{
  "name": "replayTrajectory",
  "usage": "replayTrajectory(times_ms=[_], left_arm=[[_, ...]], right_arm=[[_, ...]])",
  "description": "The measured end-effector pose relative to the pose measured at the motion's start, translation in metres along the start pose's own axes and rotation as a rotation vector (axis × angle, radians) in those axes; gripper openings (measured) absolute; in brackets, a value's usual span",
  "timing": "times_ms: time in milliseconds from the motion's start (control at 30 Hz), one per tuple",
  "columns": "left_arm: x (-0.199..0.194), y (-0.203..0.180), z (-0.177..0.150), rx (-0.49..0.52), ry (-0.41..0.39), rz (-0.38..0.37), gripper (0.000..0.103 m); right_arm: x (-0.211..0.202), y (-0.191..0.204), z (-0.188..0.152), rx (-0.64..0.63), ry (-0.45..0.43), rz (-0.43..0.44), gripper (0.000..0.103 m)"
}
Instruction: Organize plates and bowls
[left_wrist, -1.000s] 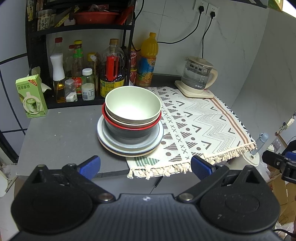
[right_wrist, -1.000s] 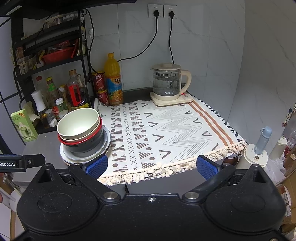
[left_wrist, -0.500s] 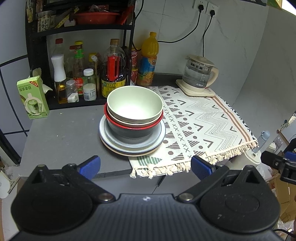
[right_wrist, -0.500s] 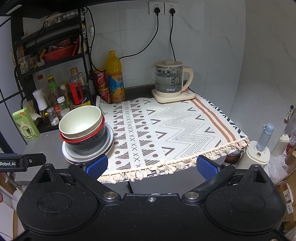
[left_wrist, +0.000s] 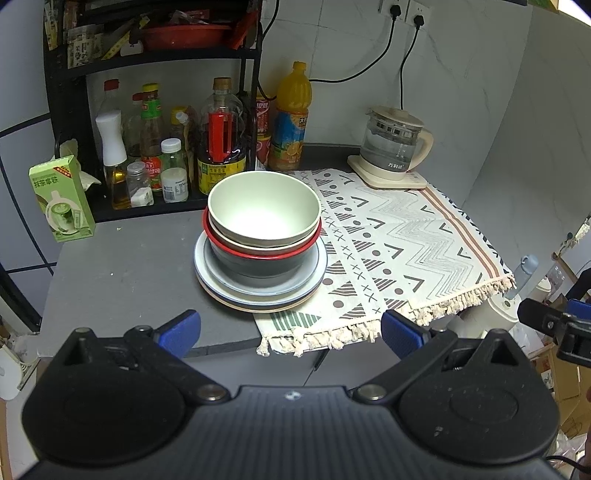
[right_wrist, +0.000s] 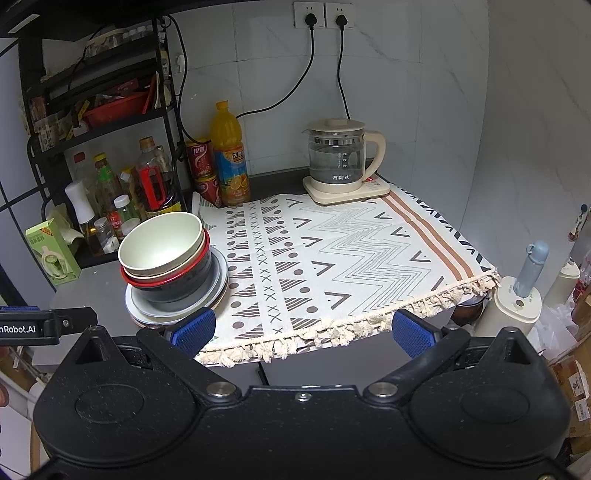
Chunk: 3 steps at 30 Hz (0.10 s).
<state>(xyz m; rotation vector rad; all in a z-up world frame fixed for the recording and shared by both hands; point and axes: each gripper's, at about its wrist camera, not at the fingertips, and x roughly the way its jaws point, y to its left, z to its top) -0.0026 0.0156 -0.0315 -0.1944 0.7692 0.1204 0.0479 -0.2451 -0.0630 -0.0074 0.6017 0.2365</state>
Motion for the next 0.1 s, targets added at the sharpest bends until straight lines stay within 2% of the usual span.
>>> replayTrajectory(times_ms=[100], left_arm=[[0.0016, -0.0025, -0.0001, 0.007, 0.011, -0.002, 0.103]], right_arm=[[0.0008, -0.0029, -0.0011, 0.007, 0.007, -0.002, 0.103]])
